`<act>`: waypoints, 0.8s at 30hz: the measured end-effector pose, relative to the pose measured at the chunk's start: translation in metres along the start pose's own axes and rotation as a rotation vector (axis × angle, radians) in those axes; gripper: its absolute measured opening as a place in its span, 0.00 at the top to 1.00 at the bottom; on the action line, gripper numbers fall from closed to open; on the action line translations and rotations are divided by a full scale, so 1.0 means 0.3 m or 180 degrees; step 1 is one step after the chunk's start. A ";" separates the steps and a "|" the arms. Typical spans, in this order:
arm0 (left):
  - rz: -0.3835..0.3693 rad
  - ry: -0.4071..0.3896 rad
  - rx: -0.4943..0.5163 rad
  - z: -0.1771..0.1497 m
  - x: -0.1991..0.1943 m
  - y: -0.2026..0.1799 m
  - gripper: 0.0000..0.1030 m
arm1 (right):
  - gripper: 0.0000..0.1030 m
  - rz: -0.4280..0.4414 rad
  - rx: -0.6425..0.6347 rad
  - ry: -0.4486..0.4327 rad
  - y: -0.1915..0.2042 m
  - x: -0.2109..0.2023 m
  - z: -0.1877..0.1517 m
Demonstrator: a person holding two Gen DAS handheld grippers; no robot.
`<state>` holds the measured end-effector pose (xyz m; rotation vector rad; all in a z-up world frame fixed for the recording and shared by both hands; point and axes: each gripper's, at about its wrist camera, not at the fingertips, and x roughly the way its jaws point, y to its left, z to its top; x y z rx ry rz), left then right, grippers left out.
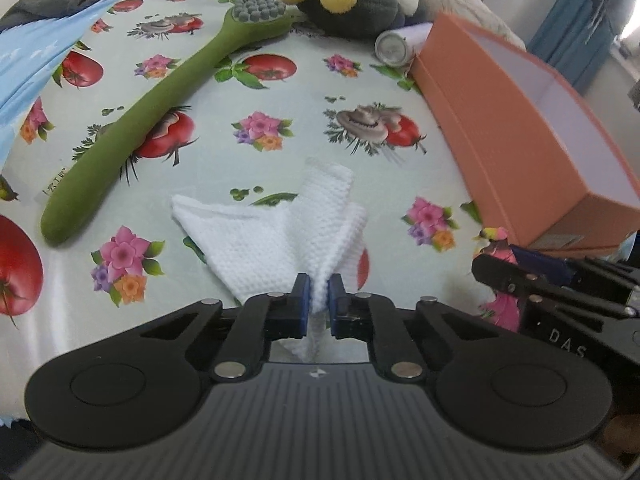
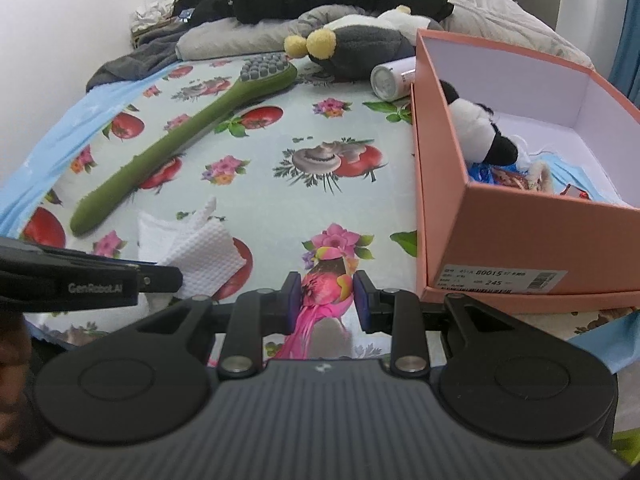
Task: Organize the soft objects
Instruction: 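Carry the towel with the left gripper while the right carries the bird into the box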
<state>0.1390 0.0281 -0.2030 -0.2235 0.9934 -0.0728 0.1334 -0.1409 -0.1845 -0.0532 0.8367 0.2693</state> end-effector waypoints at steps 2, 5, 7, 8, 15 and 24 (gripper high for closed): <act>-0.0045 -0.0037 -0.0074 0.005 -0.024 0.001 0.90 | 0.69 0.0008 0.0025 -0.0038 -0.005 -0.019 0.009; -0.0064 -0.0131 -0.0111 0.013 -0.068 -0.006 0.90 | 0.69 0.0010 0.0052 -0.0112 -0.007 -0.050 0.023; -0.0079 -0.0189 -0.0128 0.019 -0.100 -0.010 0.90 | 0.69 0.0021 0.0047 -0.0159 -0.003 -0.072 0.032; -0.0084 -0.0209 -0.0131 0.021 -0.117 -0.013 0.90 | 0.69 0.0030 0.0046 -0.0175 -0.002 -0.083 0.036; -0.0171 -0.0438 -0.0219 0.008 -0.286 -0.045 0.90 | 0.69 0.0128 0.0078 -0.0304 0.008 -0.194 0.051; -0.0310 -0.0711 -0.0279 -0.012 -0.463 -0.089 0.90 | 0.69 0.0239 0.0082 -0.0564 0.028 -0.360 0.086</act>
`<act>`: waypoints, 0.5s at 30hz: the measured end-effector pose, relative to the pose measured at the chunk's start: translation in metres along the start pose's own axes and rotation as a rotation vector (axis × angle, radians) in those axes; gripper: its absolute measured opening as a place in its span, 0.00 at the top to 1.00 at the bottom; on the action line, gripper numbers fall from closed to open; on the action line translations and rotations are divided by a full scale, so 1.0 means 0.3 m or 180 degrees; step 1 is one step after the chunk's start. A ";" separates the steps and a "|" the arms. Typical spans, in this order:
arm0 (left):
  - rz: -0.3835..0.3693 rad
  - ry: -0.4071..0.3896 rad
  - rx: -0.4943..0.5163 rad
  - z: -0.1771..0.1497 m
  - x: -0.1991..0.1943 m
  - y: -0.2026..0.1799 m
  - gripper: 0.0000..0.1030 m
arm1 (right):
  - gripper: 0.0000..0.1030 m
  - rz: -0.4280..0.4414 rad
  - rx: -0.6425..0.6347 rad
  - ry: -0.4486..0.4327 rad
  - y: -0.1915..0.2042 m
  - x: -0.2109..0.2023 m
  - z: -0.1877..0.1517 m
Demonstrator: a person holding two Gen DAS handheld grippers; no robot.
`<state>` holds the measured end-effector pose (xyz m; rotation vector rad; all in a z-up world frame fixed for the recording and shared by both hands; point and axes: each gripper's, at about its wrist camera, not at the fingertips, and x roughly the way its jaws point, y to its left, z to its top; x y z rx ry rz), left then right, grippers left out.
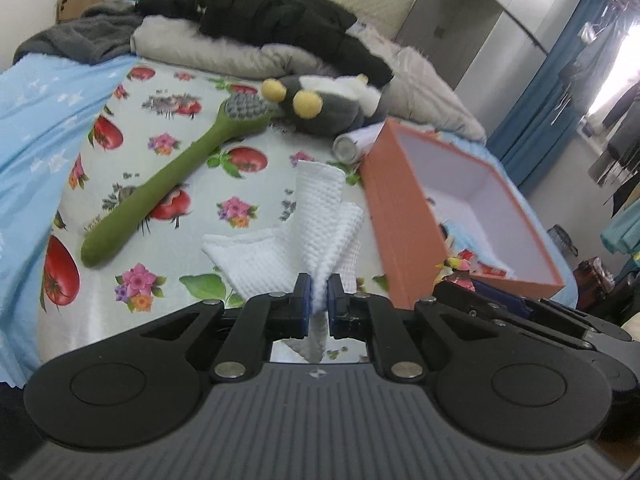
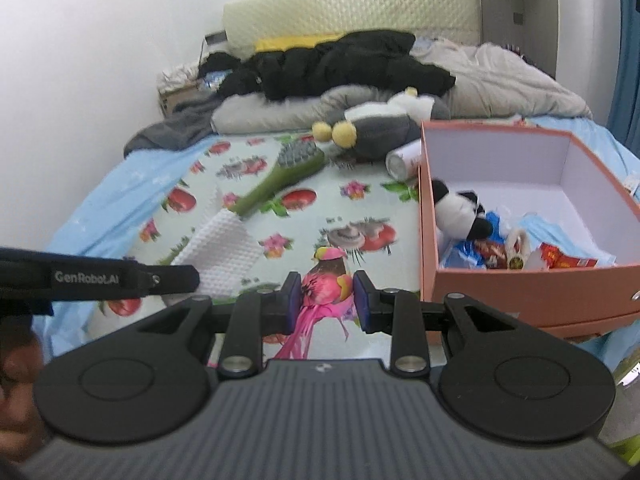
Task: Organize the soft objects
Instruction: 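Carry the towel with the left gripper while the right carries the bird into the box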
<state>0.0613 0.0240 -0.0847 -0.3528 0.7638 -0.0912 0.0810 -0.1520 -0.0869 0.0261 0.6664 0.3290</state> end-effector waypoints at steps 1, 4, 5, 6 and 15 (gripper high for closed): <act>-0.0024 -0.0027 -0.0012 0.002 -0.016 -0.007 0.90 | 0.69 0.0008 0.0007 -0.0033 0.000 -0.016 0.007; -0.0092 -0.0087 -0.0012 0.007 -0.058 -0.032 0.90 | 0.69 0.0020 0.0018 -0.0103 0.001 -0.055 0.024; -0.0112 -0.0108 -0.0005 0.009 -0.070 -0.042 0.90 | 0.69 0.0024 0.0019 -0.0124 0.000 -0.068 0.030; -0.0131 -0.0118 0.0003 0.011 -0.077 -0.050 0.90 | 0.69 0.0031 0.0028 -0.0137 -0.002 -0.079 0.034; -0.0347 -0.0109 0.0124 0.036 -0.072 -0.172 0.90 | 0.69 -0.0012 0.0170 -0.0236 -0.067 -0.158 0.050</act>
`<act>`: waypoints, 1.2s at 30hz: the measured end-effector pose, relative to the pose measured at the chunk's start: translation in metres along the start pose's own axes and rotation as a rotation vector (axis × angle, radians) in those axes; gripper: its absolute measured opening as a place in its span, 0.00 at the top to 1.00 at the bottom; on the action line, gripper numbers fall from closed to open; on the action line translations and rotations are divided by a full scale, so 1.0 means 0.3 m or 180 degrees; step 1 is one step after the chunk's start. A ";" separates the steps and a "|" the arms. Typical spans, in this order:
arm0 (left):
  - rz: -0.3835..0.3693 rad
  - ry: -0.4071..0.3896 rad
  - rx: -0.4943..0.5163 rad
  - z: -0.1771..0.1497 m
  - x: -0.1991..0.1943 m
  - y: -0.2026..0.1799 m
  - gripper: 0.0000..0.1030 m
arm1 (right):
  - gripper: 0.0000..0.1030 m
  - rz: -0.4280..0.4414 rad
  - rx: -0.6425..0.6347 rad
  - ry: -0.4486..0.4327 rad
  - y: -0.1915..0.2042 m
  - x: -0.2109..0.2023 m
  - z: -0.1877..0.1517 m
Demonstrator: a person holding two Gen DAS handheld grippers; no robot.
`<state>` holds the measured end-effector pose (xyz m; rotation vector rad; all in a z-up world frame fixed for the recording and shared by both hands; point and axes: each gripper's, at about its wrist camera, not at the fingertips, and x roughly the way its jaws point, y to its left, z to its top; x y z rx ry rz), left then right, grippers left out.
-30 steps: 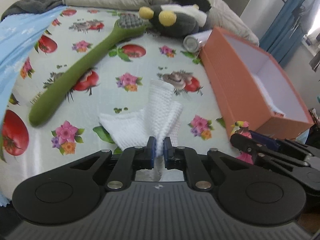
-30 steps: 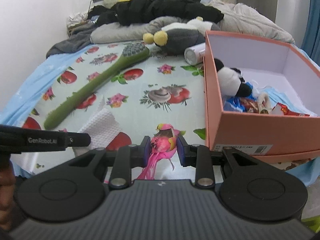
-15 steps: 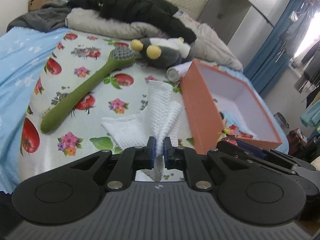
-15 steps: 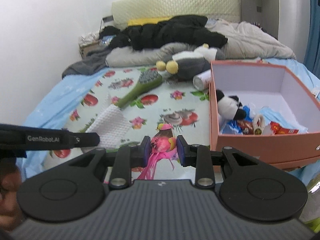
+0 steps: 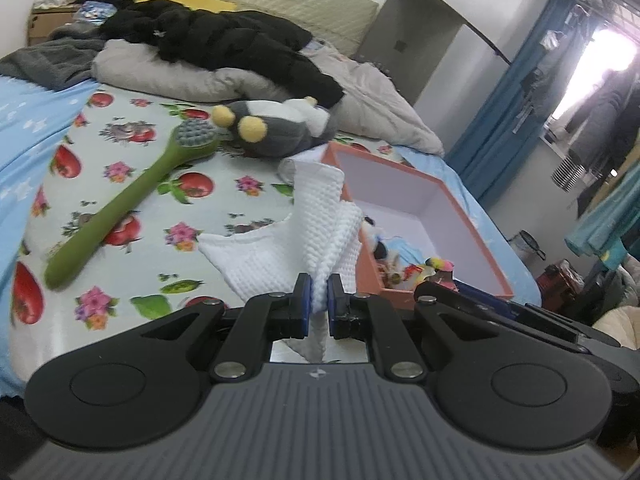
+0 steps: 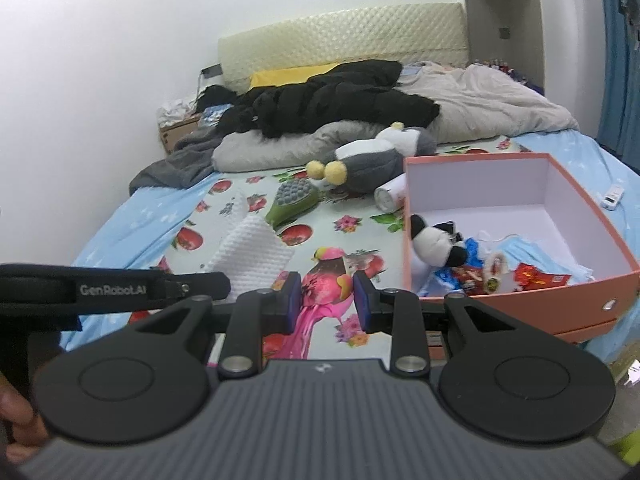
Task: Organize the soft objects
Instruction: 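Carry the towel with the left gripper while the right carries the bird into the box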
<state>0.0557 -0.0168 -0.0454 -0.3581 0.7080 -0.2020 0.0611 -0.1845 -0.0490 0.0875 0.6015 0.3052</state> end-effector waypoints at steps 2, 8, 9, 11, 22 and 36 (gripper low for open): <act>-0.0073 0.0036 0.0048 0.001 0.017 -0.038 0.90 | 0.69 -0.0060 0.0038 -0.0027 -0.032 -0.019 0.000; -0.0279 0.0127 0.0217 0.005 0.074 -0.148 0.90 | 0.69 -0.0299 0.0161 -0.0060 -0.142 -0.079 0.000; -0.0306 0.0137 0.0243 0.007 0.082 -0.160 0.90 | 0.69 -0.0332 0.0173 -0.0063 -0.156 -0.091 -0.004; -0.0368 0.0172 0.0284 0.010 0.102 -0.193 0.90 | 0.69 -0.0401 0.0192 -0.0067 -0.179 -0.107 -0.006; -0.0595 0.0440 0.0488 0.090 0.309 -0.317 0.90 | 0.69 -0.0584 0.0418 -0.0070 -0.333 -0.075 0.018; -0.0516 0.0518 0.0905 0.358 0.776 -0.424 0.90 | 0.69 -0.0719 0.0461 0.0023 -0.602 0.216 0.187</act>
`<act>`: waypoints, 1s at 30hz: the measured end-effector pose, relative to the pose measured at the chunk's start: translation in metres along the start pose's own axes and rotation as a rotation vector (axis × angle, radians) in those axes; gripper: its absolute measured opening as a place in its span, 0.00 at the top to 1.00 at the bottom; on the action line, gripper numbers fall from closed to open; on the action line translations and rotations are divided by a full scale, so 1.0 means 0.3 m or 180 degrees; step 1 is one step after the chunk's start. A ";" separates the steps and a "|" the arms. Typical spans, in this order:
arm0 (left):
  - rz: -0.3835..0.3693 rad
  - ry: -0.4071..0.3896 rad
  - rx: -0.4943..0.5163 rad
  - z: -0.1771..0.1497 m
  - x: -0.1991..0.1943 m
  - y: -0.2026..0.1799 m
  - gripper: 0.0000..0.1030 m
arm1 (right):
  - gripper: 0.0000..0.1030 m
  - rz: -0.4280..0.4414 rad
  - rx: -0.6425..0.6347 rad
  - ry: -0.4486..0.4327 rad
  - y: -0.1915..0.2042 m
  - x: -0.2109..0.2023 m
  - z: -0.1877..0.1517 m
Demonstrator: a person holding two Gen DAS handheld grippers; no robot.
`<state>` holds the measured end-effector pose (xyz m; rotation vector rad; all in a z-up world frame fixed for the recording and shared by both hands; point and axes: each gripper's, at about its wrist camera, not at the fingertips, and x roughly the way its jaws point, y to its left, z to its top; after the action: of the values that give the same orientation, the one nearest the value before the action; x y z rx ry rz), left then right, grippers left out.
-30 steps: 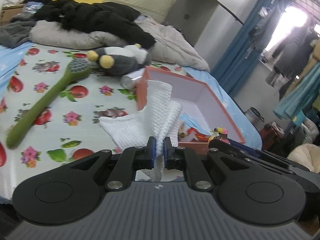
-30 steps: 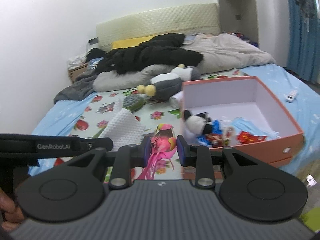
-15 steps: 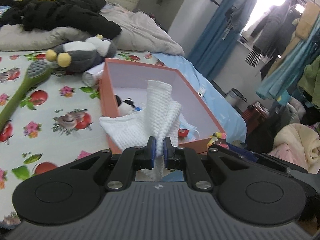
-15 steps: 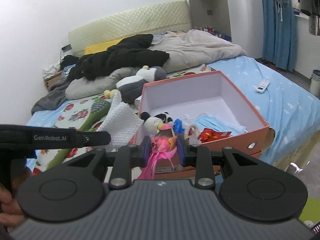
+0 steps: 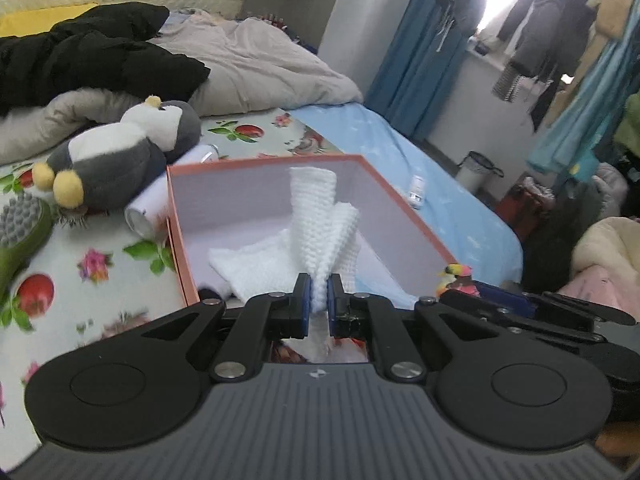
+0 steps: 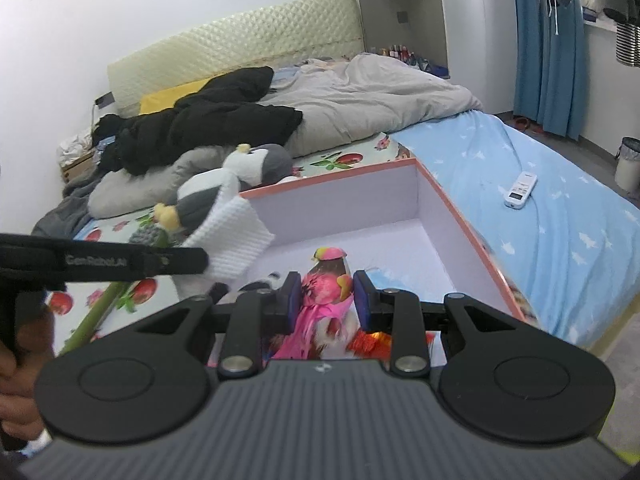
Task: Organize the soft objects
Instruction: 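Carry the towel with the left gripper while the right carries the bird into the box, then open the left gripper to release the towel while the right releases the bird in the box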
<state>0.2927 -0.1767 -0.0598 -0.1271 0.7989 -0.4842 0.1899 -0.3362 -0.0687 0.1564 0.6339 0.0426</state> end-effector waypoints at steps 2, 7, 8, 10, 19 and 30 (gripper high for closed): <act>0.0035 0.0083 -0.0079 0.054 0.068 0.029 0.90 | 0.69 0.0019 -0.0063 0.0031 -0.006 0.059 0.024; 0.0067 0.0320 -0.0095 0.144 0.208 0.088 0.90 | 0.69 0.0018 -0.0046 0.0216 -0.034 0.213 0.081; 0.0069 0.0400 -0.0093 0.159 0.242 0.100 0.90 | 0.69 0.0022 -0.0063 0.0237 -0.040 0.235 0.088; 0.0120 0.0505 -0.0093 0.171 0.293 0.122 0.90 | 0.69 0.0011 -0.0077 0.0317 -0.053 0.291 0.103; 0.0216 0.0835 -0.0148 0.188 0.419 0.196 0.90 | 0.68 -0.0067 0.0053 0.0632 -0.108 0.451 0.095; 0.0244 0.0616 0.0001 0.192 0.269 0.156 0.53 | 0.43 -0.0040 0.0125 0.0541 -0.123 0.353 0.133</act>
<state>0.3992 -0.1767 -0.0861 -0.0495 0.9895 -0.4281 0.2986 -0.3685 -0.1049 0.1879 0.8055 0.0315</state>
